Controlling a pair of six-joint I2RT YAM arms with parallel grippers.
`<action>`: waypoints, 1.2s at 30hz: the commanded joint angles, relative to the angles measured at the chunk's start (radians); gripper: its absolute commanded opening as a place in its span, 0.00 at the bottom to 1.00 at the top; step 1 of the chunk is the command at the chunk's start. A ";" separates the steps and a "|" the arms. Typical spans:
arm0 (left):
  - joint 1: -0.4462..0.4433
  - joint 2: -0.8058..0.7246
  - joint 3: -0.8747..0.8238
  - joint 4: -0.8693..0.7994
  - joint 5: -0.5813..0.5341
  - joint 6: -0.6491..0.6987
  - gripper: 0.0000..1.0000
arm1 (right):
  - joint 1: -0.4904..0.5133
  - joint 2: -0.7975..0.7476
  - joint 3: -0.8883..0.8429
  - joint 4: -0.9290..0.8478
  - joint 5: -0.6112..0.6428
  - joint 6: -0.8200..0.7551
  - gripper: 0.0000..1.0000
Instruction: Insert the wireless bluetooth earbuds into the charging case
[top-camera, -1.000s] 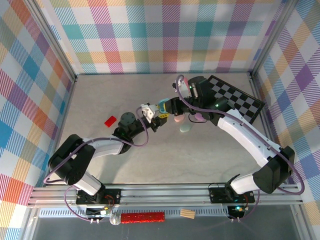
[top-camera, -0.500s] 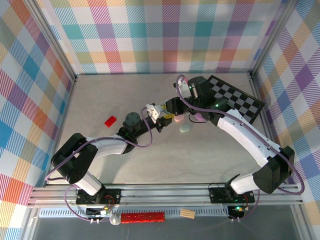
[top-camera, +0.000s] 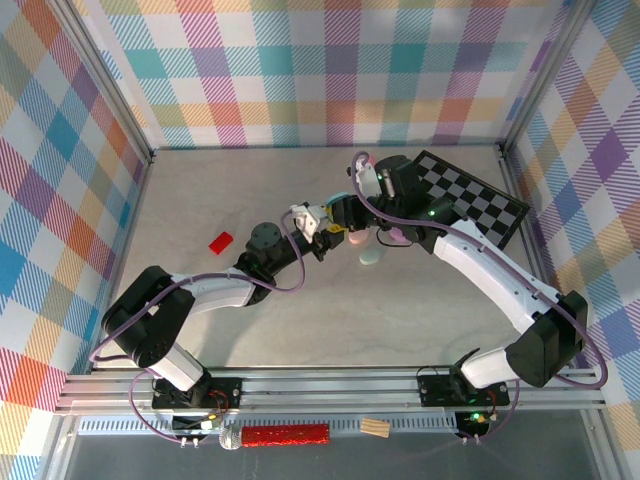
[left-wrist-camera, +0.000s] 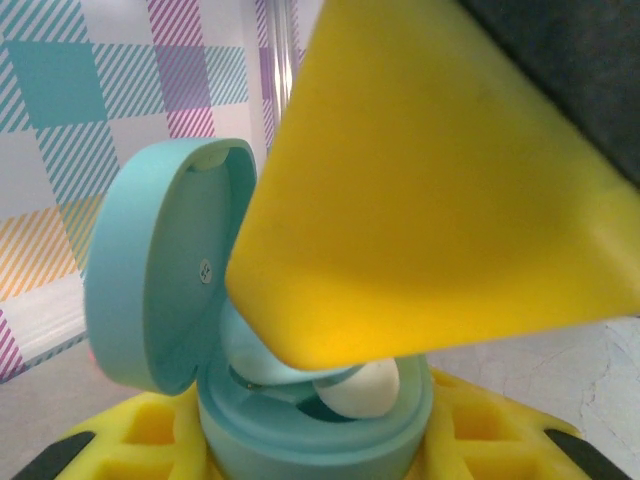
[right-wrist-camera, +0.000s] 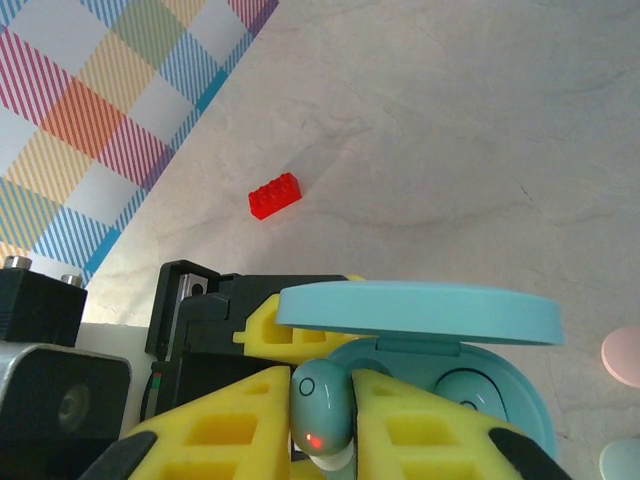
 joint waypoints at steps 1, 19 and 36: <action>-0.020 -0.032 0.037 0.018 0.008 -0.001 0.35 | 0.006 0.006 -0.026 0.045 0.021 0.026 0.19; -0.023 -0.032 0.065 -0.016 -0.021 -0.032 0.35 | 0.006 -0.070 -0.053 0.042 0.060 0.028 0.40; -0.021 -0.032 0.053 -0.025 0.006 -0.029 0.35 | 0.004 -0.054 0.004 -0.023 0.062 -0.020 0.37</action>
